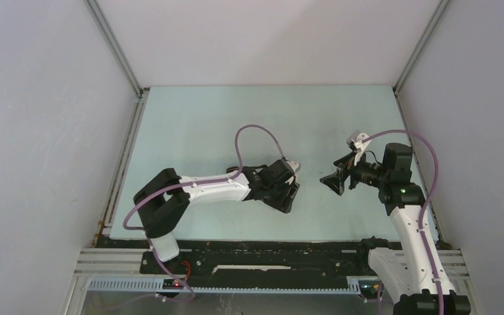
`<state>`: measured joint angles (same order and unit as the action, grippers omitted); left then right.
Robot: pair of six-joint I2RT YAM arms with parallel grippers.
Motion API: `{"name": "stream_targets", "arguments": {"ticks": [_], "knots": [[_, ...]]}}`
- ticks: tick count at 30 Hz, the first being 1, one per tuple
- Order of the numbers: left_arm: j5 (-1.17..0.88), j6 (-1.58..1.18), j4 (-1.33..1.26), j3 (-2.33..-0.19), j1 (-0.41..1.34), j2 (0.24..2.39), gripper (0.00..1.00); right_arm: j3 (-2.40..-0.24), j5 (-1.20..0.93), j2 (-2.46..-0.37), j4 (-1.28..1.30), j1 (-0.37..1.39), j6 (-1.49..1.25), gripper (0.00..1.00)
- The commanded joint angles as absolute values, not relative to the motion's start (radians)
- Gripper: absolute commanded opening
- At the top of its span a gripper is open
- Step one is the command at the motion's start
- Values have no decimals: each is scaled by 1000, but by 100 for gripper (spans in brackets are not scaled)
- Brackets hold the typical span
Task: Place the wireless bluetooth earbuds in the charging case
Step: Adjust the charging case at the center of the board.
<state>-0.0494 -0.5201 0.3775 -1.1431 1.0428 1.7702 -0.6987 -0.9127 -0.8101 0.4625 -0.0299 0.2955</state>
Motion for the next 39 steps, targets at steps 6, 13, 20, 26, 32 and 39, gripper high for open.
{"name": "stream_targets", "arguments": {"ticks": [6, 13, 20, 26, 32, 39], "knots": [[270, -157, 327, -1076, 1029, 1593, 68, -707, -936, -793, 451, -32, 286, 84], [115, -224, 294, -1218, 948, 1769, 67, -707, -934, -797, 456, -40, 286, 84], [-29, -276, 218, -1229, 948, 1854, 65, -707, -933, -793, 456, -46, 289, 84], [-94, -308, 189, -1161, 952, 1842, 64, -707, -934, -796, 457, -43, 293, 83], [-89, -345, 171, -1062, 968, 1768, 64, -707, -934, -795, 458, -43, 294, 83], [-98, -355, 180, -1039, 1003, 1730, 64, -707, -931, -795, 461, -43, 295, 83]]}}
